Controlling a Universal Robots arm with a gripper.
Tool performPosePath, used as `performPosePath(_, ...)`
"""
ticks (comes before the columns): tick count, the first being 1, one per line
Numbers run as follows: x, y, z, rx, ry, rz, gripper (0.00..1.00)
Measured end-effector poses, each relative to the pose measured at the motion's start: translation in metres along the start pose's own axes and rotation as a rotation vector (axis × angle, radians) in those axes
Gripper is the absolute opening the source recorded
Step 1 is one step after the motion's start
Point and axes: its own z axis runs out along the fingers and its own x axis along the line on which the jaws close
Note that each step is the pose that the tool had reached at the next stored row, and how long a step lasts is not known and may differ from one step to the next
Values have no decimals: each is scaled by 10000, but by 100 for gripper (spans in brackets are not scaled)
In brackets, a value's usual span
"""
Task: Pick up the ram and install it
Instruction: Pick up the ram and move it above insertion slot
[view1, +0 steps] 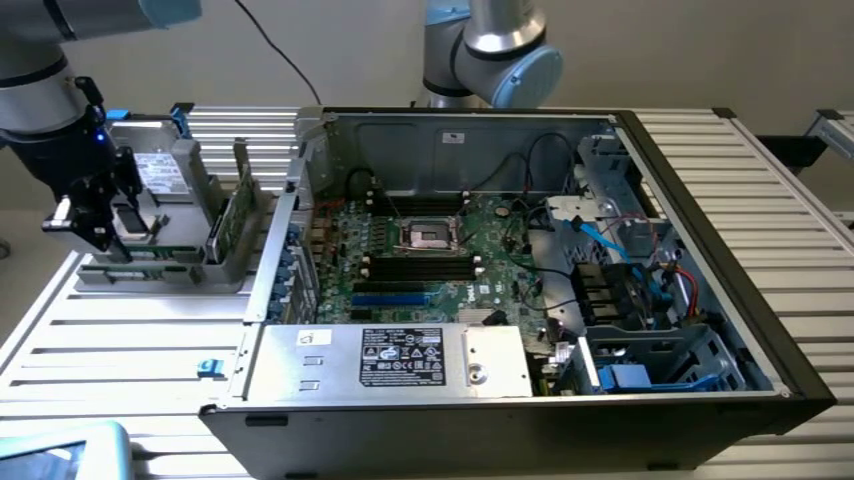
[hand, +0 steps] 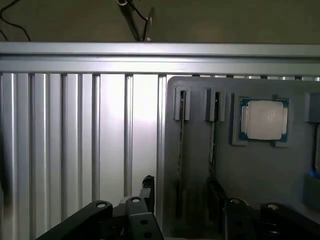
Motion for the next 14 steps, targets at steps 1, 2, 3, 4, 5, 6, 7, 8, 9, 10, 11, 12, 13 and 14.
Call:
performPosePath(1,2,-3,18,0,0,0,54)
performPosePath(2,2,-8,36,0,0,-1,54)
performPosePath(3,2,-12,54,-1,0,0,54)
performPosePath(4,2,-17,72,-1,0,-1,54)
performPosePath(5,2,-22,90,0,0,0,54)
performPosePath(6,3,-25,109,0,0,0,54)
performPosePath(7,4,-27,126,0,0,0,54)
performPosePath(8,6,-30,144,0,0,0,54)
performPosePath(9,8,-32,162,0,0,-1,54)
performPosePath(10,10,-34,181,0,0,-1,54)
performPosePath(11,10,-36,199,-1,1,0,54)
performPosePath(12,10,-39,217,-1,0,0,54)
performPosePath(13,10,-42,235,0,0,0,54)
performPosePath(14,10,-43,253,-1,1,0,54)
